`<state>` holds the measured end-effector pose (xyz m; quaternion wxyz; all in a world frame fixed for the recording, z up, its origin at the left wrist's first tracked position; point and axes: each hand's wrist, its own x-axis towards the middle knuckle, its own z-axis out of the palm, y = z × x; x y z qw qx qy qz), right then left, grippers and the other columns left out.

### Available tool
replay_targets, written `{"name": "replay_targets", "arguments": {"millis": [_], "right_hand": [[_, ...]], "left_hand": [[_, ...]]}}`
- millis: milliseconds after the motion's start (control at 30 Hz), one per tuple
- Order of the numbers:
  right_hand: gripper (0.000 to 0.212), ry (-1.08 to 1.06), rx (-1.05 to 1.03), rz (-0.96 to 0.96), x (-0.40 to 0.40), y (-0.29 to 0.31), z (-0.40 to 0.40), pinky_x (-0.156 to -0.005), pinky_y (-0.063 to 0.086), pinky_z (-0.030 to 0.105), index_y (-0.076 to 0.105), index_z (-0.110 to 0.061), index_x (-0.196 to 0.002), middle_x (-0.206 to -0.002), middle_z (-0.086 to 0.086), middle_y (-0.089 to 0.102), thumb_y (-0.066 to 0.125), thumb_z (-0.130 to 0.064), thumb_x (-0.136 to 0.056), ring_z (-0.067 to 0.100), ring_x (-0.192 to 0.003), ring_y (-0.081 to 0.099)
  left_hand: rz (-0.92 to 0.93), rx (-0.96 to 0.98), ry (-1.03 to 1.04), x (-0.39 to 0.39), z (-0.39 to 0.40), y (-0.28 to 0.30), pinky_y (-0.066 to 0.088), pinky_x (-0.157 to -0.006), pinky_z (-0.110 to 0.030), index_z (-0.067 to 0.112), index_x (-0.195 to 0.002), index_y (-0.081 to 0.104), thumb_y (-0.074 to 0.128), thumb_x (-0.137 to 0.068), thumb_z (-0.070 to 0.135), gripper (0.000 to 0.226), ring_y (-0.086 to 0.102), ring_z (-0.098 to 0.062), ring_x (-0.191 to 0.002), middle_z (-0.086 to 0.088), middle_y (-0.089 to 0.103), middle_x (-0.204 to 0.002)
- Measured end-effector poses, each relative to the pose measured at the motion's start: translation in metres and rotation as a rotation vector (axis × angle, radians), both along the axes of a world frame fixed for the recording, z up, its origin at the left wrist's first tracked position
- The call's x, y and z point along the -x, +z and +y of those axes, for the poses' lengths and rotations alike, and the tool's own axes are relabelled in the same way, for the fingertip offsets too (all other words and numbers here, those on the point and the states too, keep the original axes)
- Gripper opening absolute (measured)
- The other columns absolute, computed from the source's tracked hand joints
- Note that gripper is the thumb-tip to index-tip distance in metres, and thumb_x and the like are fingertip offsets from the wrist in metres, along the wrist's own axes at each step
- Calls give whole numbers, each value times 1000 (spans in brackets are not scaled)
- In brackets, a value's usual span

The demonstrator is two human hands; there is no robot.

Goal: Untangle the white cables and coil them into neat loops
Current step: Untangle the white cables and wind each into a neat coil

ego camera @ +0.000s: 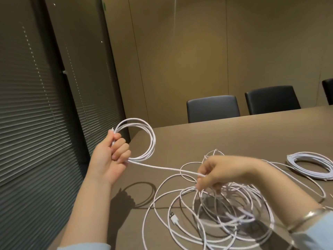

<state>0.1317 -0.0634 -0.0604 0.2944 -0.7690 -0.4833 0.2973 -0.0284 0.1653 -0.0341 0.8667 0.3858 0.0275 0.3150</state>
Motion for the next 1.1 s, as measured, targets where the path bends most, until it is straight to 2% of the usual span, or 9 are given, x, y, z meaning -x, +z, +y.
{"name": "replay_targets", "arguments": {"millis": [233,367,467,567,633,700,800,967,1100], "right_hand": [[30,-305,20,-212,-36,14,-38,-58,43,29,64,-13,-61,-56,1,53,77,-32,-80,16,-54,47],[26,-516,-43,-285,-50,17,-58,-57,44,29,72,-7,-71,-59,3,58,73,-31,-84,16,-56,51],[28,-495,-190,9,-45,26,-64,-60,48,28,65,-5,-72,-63,5,52,67,-28,-89,17,-58,51],[27,-437,-377,314,-29,34,-51,-60,41,31,58,-9,-78,-63,3,40,61,-32,-92,15,-55,37],[31,-400,-504,388,-17,40,-37,-60,37,29,59,-10,-82,-63,-1,39,55,-38,-95,13,-56,32],[28,-383,-658,396,-5,43,-26,-56,35,26,64,-6,-93,-65,-2,38,50,-29,-99,11,-55,30],[27,-342,-803,291,12,44,-12,-53,34,23,67,-1,-104,-68,0,41,47,-20,-101,11,-54,32],[19,-194,-846,-81,35,37,6,-54,34,17,66,-19,-107,-68,-3,49,48,-20,-101,1,-54,40],[13,-86,-733,-507,46,22,21,-68,49,34,60,-33,-105,-84,-8,65,48,-30,-100,7,-71,57]], "left_hand": [[-70,65,82,16,25,-2,16,-31,-19,19,-62,46,40,-100,33,41,6,-8,-44,9,22,-44],[-97,112,172,30,40,-4,20,-31,-22,22,-67,43,35,-103,36,40,16,-10,-34,7,23,-45],[-47,69,192,27,38,-5,17,-30,-21,22,-69,41,35,-103,38,38,15,-9,-34,9,22,-44],[27,-30,136,14,24,-3,13,-31,-17,21,-69,42,36,-103,38,39,16,-6,-32,9,22,-44],[91,-108,83,6,12,0,13,-30,-17,20,-68,43,38,-103,39,39,18,-5,-32,9,21,-44],[157,-189,17,-2,0,1,13,-30,-17,19,-68,43,39,-102,39,39,18,-3,-31,9,20,-44],[228,-280,-63,-13,-17,2,12,-30,-17,18,-69,42,40,-101,38,38,17,-4,-32,8,20,-44],[269,-301,-140,-32,-46,0,9,-34,-18,16,-71,42,42,-101,40,38,16,-5,-33,7,20,-45],[221,-285,-151,-37,-64,2,8,-37,-18,18,-68,46,50,-90,58,46,17,-5,-35,7,22,-45]]}}
